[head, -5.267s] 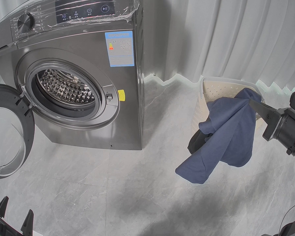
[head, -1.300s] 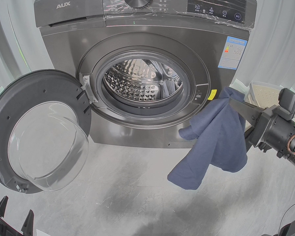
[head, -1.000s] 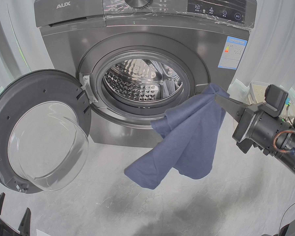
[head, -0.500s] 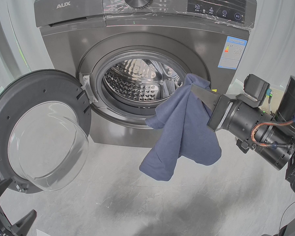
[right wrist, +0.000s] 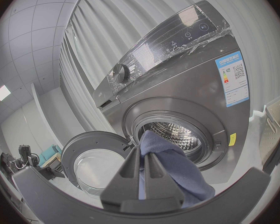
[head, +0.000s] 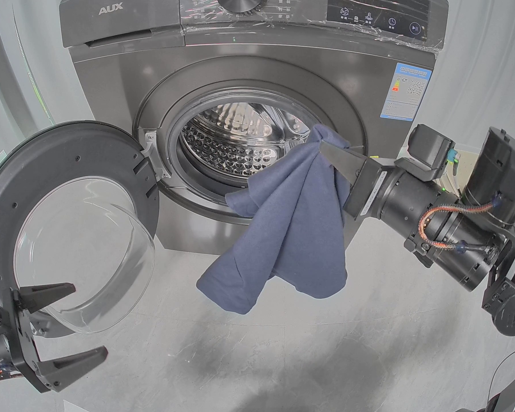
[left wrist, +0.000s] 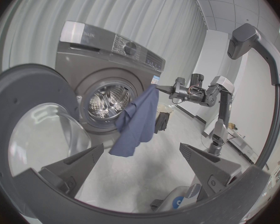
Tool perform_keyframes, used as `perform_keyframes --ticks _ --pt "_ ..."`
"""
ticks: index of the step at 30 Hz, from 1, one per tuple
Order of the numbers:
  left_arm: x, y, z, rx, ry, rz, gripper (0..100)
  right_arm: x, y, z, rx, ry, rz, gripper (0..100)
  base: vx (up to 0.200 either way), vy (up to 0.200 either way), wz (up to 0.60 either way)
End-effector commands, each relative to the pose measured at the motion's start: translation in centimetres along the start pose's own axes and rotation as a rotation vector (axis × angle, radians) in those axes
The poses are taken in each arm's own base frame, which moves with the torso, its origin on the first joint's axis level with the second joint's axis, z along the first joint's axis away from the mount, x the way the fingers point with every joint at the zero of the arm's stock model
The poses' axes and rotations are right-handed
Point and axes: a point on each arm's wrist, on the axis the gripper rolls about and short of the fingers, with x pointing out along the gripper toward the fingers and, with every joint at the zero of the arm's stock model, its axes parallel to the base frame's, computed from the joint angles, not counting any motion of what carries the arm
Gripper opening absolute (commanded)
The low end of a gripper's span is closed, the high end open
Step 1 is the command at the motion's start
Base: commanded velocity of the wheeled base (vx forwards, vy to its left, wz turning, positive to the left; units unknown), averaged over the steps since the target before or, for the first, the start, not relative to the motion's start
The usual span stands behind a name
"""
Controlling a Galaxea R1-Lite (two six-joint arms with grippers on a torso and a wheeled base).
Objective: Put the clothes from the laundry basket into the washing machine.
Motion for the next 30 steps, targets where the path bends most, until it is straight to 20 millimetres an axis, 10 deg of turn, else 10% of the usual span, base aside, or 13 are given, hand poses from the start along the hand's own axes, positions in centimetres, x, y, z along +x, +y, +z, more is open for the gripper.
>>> perform_keyframes --ticks 1,30 --pt "2.5 0.9 0.0 -0.047 0.090 -0.059 100 0.4 0.0 0.2 0.003 -0.012 0.001 0 0.000 0.000 0.00" --pt "14.0 3.5 0.5 -0.144 0.193 -0.131 100 0.5 0.2 0.1 0.009 -0.040 0.021 0 0.000 0.000 0.00"
